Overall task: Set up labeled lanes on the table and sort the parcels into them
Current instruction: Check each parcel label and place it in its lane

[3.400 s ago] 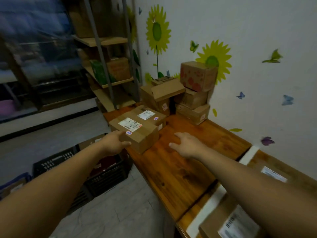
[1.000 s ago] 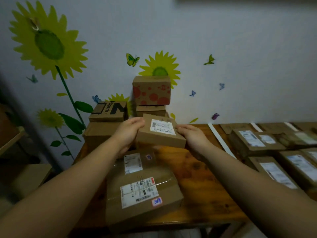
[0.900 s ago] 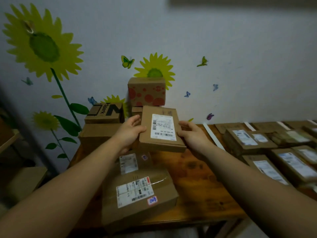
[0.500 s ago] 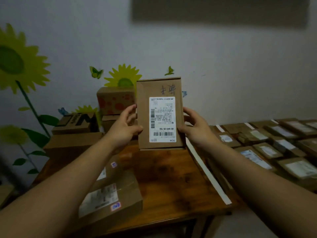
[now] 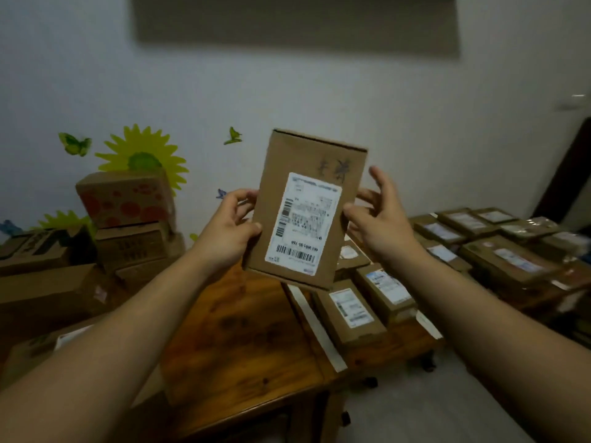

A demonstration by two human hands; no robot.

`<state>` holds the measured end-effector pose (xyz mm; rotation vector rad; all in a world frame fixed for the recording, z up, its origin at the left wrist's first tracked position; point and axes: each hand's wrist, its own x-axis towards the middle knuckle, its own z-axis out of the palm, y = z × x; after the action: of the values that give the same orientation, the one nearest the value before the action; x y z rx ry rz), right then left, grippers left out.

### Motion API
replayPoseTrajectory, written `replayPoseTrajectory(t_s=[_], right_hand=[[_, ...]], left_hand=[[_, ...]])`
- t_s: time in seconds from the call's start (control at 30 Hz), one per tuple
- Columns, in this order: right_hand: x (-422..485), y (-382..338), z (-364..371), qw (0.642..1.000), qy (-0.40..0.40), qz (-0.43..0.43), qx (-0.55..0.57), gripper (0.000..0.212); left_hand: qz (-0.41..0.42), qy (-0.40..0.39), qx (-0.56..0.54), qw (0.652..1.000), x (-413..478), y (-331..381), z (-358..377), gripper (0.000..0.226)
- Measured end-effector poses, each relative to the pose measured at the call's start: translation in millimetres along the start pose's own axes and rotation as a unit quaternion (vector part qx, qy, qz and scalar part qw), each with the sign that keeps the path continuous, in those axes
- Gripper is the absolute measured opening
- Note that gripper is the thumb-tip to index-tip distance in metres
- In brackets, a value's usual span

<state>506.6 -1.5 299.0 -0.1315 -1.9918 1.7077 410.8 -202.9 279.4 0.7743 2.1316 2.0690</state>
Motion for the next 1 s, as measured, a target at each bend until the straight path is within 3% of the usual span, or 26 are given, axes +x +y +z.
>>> replayPoseTrajectory(t_s=[0.07, 0.17, 0.23, 0.33, 0.4, 0.47, 0.57, 0.7, 0.8, 0.9, 1.0], right_hand=[[4, -1, -18, 1.000, 0.013, 0.018, 0.020, 0.089], [7, 0, -36, 0.998, 0.045, 0.036, 0.033, 0.086], [12, 7, -43, 0.991, 0.090, 0.052, 0.080, 0.080], [21, 26, -49, 0.974, 0.159, 0.097, 0.126, 0.056], [28, 40, -55, 0.967, 0.200, 0.127, 0.091, 0.032], [36, 50, -66, 0.967, 0.202, 0.156, 0.028, 0.024], [46, 56, -83, 0.963, 0.176, 0.196, 0.052, 0.050], [48, 68, -109, 0.966, 0.172, 0.185, 0.055, 0.081], [42, 74, -128, 0.972, 0.151, 0.179, -0.008, 0.100], [40, 74, -164, 0.963, 0.208, 0.165, 0.036, 0.095], [34, 74, -203, 0.961, 0.206, 0.181, 0.035, 0.062]], left_hand=[[-0.011, -0.024, 0.013, 1.000, 7, -4, 14, 0.043], [-0.047, -0.019, 0.023, 0.998, 20, -9, 27, 0.028], [-0.107, -0.030, 0.002, 0.994, 30, -17, 33, 0.038], [-0.173, -0.056, -0.057, 0.982, 44, -28, 46, 0.061], [-0.172, -0.022, -0.071, 0.982, 59, -32, 56, 0.062], [-0.164, 0.029, -0.095, 0.981, 79, -32, 64, 0.058], [-0.141, 0.042, -0.103, 0.984, 109, -32, 74, 0.037], [-0.143, -0.135, -0.088, 0.976, 134, -36, 98, 0.062], [-0.125, -0.182, -0.073, 0.972, 151, -31, 124, 0.067], [-0.100, -0.221, -0.022, 0.970, 163, -18, 162, 0.062], [-0.065, -0.172, -0.041, 0.982, 165, -12, 210, 0.052]])
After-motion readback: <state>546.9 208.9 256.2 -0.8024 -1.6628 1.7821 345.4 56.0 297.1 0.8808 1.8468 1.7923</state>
